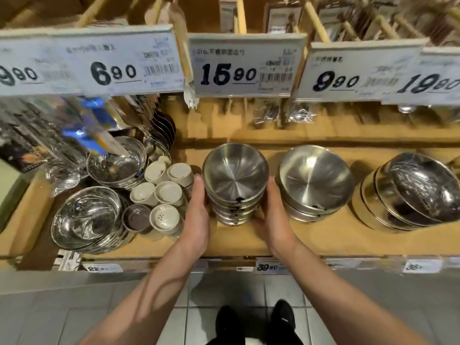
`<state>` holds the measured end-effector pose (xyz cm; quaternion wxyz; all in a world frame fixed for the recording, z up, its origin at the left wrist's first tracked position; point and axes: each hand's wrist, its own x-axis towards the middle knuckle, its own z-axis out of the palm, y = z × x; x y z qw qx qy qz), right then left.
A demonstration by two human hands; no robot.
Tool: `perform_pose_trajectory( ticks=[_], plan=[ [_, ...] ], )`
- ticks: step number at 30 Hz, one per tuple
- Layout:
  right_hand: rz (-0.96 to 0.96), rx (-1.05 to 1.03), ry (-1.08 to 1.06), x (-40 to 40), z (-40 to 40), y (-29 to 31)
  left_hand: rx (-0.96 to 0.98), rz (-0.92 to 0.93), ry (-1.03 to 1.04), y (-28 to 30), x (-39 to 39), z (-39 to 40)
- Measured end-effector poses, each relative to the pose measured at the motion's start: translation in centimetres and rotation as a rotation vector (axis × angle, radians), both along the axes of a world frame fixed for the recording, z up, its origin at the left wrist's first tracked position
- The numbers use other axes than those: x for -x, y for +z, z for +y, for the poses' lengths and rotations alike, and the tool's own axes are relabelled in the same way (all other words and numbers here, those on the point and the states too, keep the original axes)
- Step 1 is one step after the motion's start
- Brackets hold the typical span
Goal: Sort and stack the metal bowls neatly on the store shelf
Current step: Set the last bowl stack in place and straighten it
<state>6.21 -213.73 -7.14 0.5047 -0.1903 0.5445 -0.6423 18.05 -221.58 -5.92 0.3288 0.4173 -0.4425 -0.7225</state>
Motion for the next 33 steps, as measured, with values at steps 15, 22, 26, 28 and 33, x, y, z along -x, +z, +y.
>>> perform_pose_trajectory(
  ticks=[15,22,26,28,33],
  plan=[
    [0.123,0.033,-0.042,-0.7,0.3,1.4,-0.003,-0.001,-0.115,0.6,-0.6,-0.4],
    [0.108,0.041,-0.005,-1.8,2.9,3.6,-0.054,0.016,-0.154,2.5,-2.0,1.2],
    [0.084,0.006,-0.044,-2.2,4.8,4.7,-0.078,-0.001,-0.159,3.5,-2.5,2.5],
    [0.061,-0.011,-0.078,-2.2,5.9,5.5,-0.066,-0.004,-0.173,4.1,-2.2,3.4],
    [0.083,-0.008,-0.132,-1.9,9.4,7.4,-0.053,0.011,-0.206,6.0,-1.1,6.5]
  ],
)
